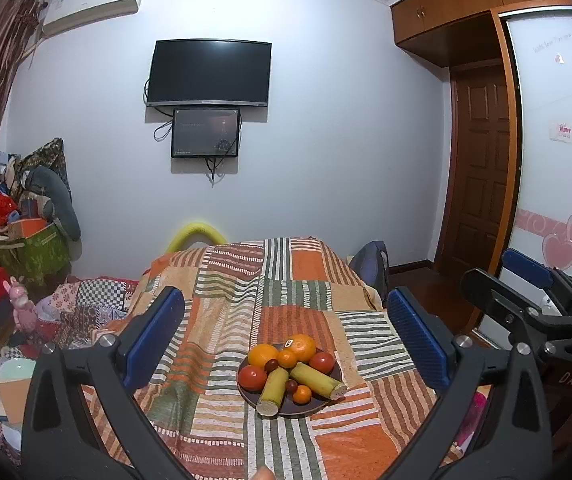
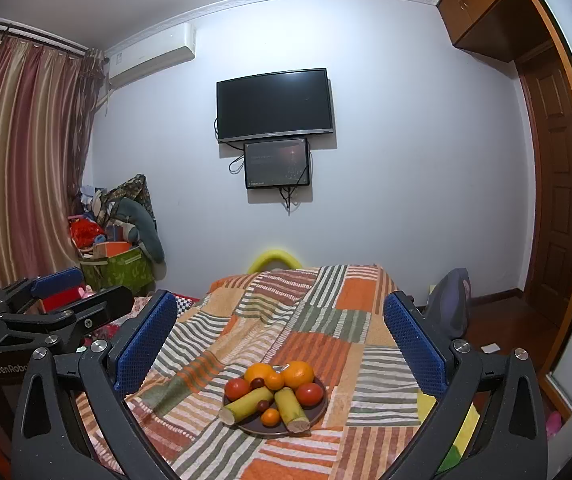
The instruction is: Organize fruits
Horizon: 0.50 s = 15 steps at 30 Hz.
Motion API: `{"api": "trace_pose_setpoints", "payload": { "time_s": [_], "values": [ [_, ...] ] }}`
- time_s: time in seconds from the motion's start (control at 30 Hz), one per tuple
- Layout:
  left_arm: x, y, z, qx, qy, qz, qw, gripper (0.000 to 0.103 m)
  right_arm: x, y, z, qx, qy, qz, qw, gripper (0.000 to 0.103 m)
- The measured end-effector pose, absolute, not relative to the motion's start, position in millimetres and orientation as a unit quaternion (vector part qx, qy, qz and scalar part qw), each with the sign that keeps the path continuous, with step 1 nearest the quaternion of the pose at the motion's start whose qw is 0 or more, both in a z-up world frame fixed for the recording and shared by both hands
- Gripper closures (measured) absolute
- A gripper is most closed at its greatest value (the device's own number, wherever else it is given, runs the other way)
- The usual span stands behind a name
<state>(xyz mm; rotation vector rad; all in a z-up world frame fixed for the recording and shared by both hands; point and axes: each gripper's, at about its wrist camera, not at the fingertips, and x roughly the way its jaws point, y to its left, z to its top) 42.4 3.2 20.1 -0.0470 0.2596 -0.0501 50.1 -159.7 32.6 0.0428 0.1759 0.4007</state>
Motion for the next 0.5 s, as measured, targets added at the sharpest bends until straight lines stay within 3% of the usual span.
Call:
{"api": "trace_pose_setpoints", "payload": {
  "time_s": [0.5],
  "values": [
    [43.9, 3.0, 19.0, -0.026, 0.135, -0.032, 0.990, 0.000, 52.5, -159.5, 32.8, 0.020, 0.091, 0.199, 0.976, 0.000]
  ]
}}
